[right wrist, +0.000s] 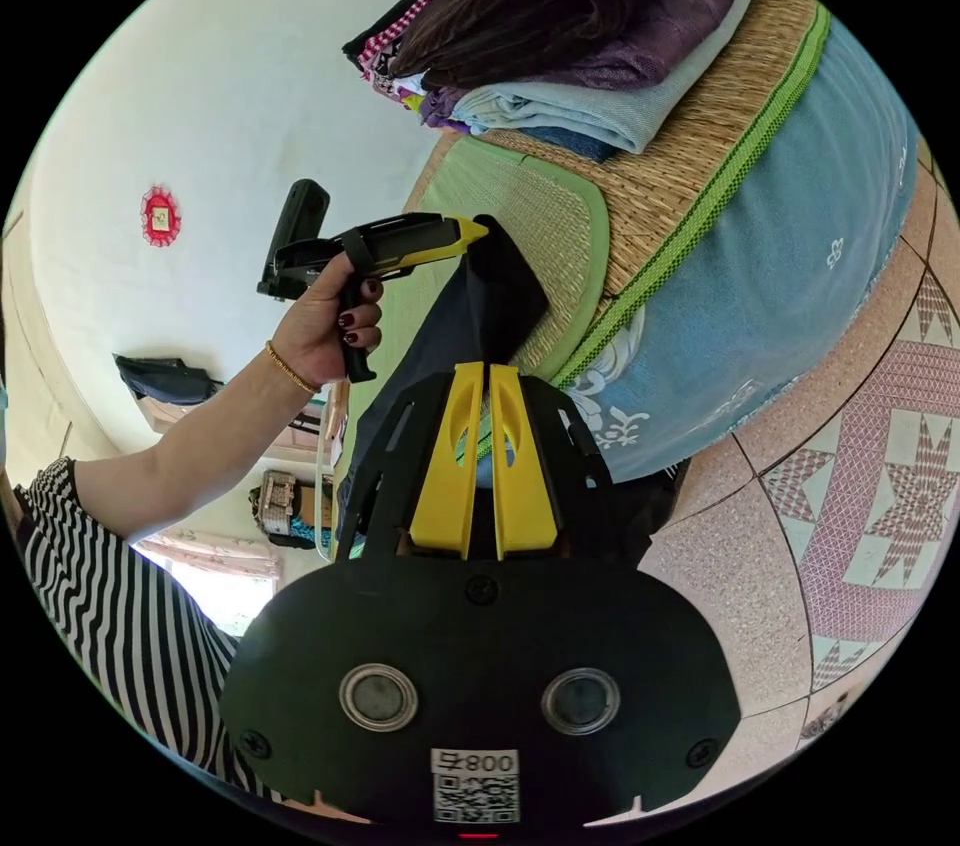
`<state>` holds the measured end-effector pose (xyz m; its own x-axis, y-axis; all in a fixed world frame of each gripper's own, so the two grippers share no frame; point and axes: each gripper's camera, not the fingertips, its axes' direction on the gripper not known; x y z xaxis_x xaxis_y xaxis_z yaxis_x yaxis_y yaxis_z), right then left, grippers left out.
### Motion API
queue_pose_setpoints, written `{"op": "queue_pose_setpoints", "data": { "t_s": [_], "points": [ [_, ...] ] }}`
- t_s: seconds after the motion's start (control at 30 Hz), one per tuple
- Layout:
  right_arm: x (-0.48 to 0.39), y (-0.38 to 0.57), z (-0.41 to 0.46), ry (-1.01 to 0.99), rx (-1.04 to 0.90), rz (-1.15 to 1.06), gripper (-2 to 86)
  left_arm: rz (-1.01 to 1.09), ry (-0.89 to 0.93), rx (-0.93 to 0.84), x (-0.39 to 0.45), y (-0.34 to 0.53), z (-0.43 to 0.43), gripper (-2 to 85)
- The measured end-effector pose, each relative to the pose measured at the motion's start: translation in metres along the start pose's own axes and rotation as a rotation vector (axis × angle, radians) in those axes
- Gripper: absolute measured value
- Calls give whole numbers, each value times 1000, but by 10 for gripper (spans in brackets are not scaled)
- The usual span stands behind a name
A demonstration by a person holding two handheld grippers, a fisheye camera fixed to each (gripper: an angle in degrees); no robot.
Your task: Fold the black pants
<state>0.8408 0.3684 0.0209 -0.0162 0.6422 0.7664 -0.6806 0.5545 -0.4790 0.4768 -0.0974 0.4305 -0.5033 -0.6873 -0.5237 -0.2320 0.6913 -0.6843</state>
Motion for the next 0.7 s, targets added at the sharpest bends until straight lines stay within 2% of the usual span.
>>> {"op": "queue_pose_setpoints", "data": {
  "t_s": [0.53, 0.7],
  "points": [
    [-19, -15, 6, -38, 67, -51, 0, 50, 45, 123, 32, 5, -33, 29],
    [-34, -29, 26, 68, 34, -106, 0, 17, -59, 56, 40, 2, -35, 31]
  ]
}}
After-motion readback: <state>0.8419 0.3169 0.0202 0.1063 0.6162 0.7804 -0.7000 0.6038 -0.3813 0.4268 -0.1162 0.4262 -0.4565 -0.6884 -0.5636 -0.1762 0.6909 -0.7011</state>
